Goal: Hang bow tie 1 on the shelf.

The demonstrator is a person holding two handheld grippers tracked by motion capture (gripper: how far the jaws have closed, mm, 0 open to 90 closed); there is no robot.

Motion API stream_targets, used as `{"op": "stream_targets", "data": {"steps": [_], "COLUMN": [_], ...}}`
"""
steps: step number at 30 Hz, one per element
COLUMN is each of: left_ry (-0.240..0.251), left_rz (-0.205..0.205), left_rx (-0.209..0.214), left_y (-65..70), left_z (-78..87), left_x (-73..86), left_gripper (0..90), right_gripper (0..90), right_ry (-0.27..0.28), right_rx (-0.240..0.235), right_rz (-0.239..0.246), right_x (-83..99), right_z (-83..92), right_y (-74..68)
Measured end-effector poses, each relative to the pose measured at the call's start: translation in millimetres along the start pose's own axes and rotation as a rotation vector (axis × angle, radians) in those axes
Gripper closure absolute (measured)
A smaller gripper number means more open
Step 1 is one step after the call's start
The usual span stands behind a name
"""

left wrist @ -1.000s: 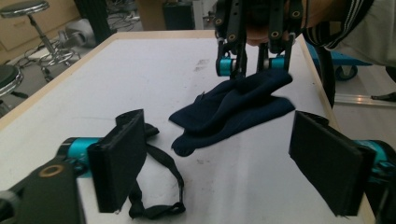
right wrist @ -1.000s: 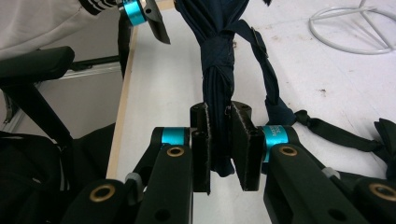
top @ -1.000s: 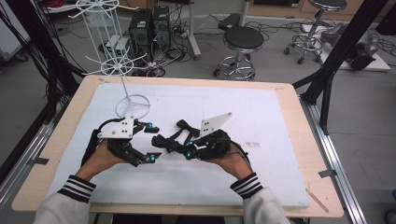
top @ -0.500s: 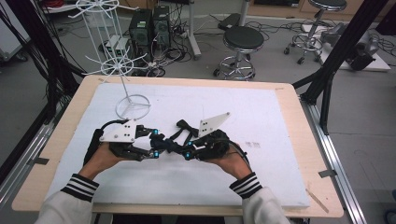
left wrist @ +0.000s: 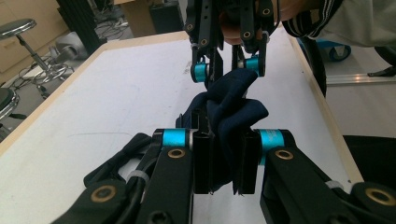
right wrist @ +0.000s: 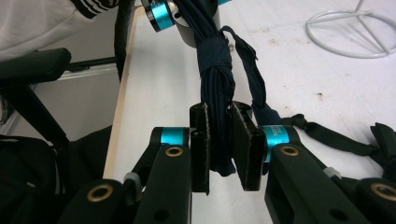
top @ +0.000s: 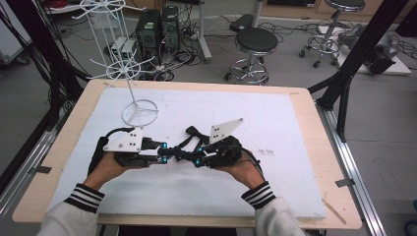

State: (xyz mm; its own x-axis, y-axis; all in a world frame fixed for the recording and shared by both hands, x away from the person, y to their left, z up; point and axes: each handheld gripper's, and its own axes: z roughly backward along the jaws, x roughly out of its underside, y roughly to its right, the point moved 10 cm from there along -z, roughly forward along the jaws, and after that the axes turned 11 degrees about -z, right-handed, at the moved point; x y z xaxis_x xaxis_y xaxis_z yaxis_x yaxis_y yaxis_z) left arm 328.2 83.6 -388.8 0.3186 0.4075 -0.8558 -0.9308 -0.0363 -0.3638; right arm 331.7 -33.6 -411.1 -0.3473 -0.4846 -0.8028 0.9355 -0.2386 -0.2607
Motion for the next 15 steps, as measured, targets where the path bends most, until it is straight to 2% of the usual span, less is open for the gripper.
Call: {"op": "stream_targets", "data": {"steps": [2, 3, 4, 5, 6, 7, 8, 15], "left_ry": [-0.006, -0.010, -0.010, -0.012, -0.013, -0.013, -0.012, -0.004], "left_rz": [0.002, 0.005, 0.005, 0.003, 0.006, 0.006, 0.008, 0.025], "left_rx": [-0.008, -0.012, -0.012, -0.013, -0.016, -0.016, -0.018, -0.039], "left_y": [-1.0, -1.7, -1.7, -2.0, -2.0, -2.0, -1.8, -5.0], "left_z": [0.5, 0.9, 0.9, 1.1, 0.9, 1.0, 1.0, 4.8], "left_x": [0.6, 1.1, 1.1, 1.4, 1.3, 1.1, 0.9, 0.4], "left_gripper": [80.8, 81.0, 81.0, 81.0, 81.0, 80.9, 80.9, 80.9], "right_gripper": [69.9, 36.6, 36.6, 26.5, 15.2, 4.7, 0.8, 0.7], "right_ry": [0.012, 0.038, 0.038, 0.039, 0.038, 0.036, 0.054, 0.108], "right_rx": [0.014, 0.040, 0.040, 0.066, 0.103, 0.121, 0.138, 0.139], "right_rz": [0.007, -0.006, -0.006, -0.019, -0.016, -0.016, -0.017, -0.006], "right_x": [-1.3, -2.9, -2.9, -2.6, -2.2, -1.2, -2.0, -8.4], "right_z": [0.1, -1.4, -1.4, -2.0, -2.6, -3.5, -3.5, 2.8], "right_y": [1.4, 3.8, 3.8, 5.8, 10.1, 12.0, 14.1, 10.5]}}
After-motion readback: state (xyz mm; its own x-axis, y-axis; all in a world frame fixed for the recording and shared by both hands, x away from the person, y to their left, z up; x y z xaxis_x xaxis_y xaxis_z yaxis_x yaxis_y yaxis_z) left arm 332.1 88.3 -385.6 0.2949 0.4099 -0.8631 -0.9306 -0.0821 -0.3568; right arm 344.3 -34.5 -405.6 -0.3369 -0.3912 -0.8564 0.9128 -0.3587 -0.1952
